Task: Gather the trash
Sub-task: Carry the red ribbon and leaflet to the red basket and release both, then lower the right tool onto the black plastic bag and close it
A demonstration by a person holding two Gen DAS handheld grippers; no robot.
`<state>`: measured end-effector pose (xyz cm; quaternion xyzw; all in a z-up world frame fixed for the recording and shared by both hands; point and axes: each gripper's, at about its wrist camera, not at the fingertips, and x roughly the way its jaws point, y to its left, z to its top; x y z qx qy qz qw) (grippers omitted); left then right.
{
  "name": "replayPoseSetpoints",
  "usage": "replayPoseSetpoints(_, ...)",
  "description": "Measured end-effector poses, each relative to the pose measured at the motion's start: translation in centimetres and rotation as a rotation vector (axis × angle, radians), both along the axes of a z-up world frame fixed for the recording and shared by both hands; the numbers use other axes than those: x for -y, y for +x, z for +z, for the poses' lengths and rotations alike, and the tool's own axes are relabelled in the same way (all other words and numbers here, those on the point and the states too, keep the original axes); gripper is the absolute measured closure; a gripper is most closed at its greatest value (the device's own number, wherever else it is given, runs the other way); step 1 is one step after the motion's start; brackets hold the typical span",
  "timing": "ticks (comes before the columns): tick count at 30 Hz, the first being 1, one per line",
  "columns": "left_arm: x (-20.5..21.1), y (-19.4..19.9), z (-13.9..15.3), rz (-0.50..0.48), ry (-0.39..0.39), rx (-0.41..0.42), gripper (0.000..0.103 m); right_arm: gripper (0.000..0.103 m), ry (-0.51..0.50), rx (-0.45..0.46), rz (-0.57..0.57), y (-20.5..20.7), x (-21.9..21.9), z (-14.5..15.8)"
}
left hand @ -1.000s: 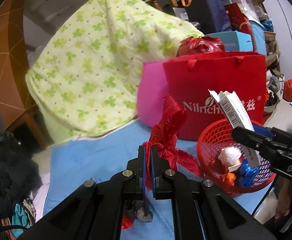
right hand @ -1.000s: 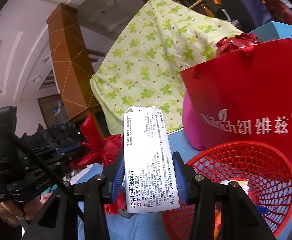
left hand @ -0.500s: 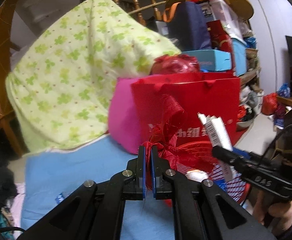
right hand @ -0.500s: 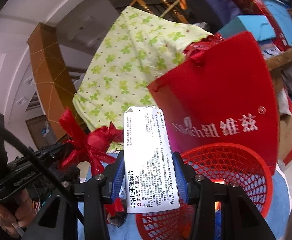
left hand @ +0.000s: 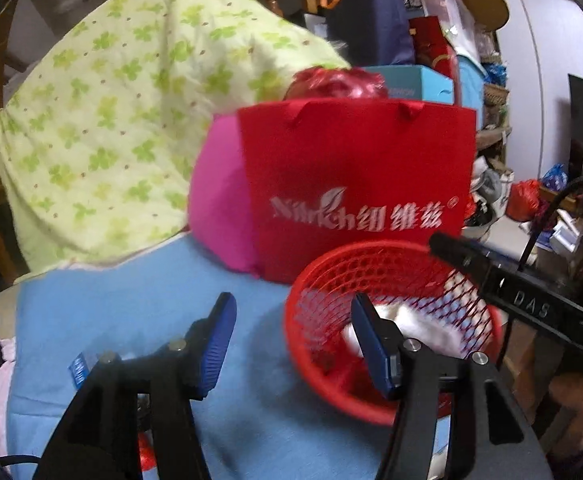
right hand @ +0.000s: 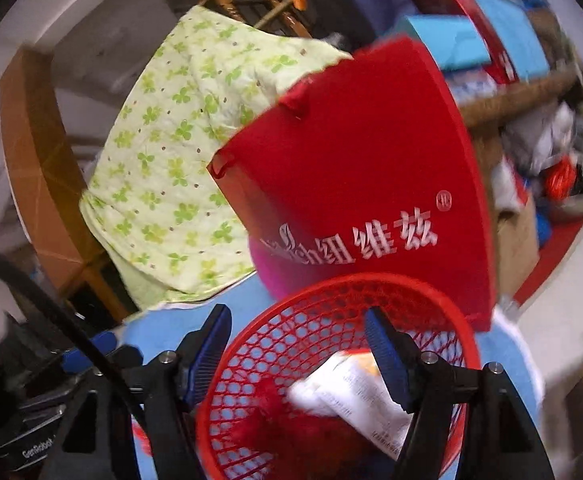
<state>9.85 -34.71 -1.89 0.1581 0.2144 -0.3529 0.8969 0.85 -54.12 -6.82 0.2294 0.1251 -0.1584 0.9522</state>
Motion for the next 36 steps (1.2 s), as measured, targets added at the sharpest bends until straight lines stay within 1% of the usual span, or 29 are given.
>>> replayPoseSetpoints(1,-0.5,0.2,-0.2,0.013,0.007,-0.003,0.041,0.031,-0.051,-0.020,-0.016,0.2,-0.7,0.3)
replayPoseSetpoints(3,-1.6,0.6,-0.5,0.040,0.013,-0.010,0.041,0.030,-0.098,-0.043,-0.017,0.7,-1.7,0.6)
replayPoseSetpoints(7,-3.5,1.3,-0.8,0.081,0.009,-0.021,0.041,0.030,-0.082,-0.055,-0.012,1.4,-2.3,0.7)
replayPoseSetpoints(11,-4.7,1.6,-1.1,0.106,0.019,-0.013,0.041,0.030,-0.086,-0.065,-0.022,2.2,-2.7,1.0)
replayPoseSetpoints(21,-6.7,2.8,-2.5,0.159,0.029,-0.057,0.041,0.030,-0.152,-0.090,-0.015,3.8,-5.1,1.2)
replayPoseSetpoints(36,-9.0,4.1,-3.9,0.211,0.034,-0.094,0.041,0.031,-0.222,-0.107,-0.006,5.4,-7.6,1.5)
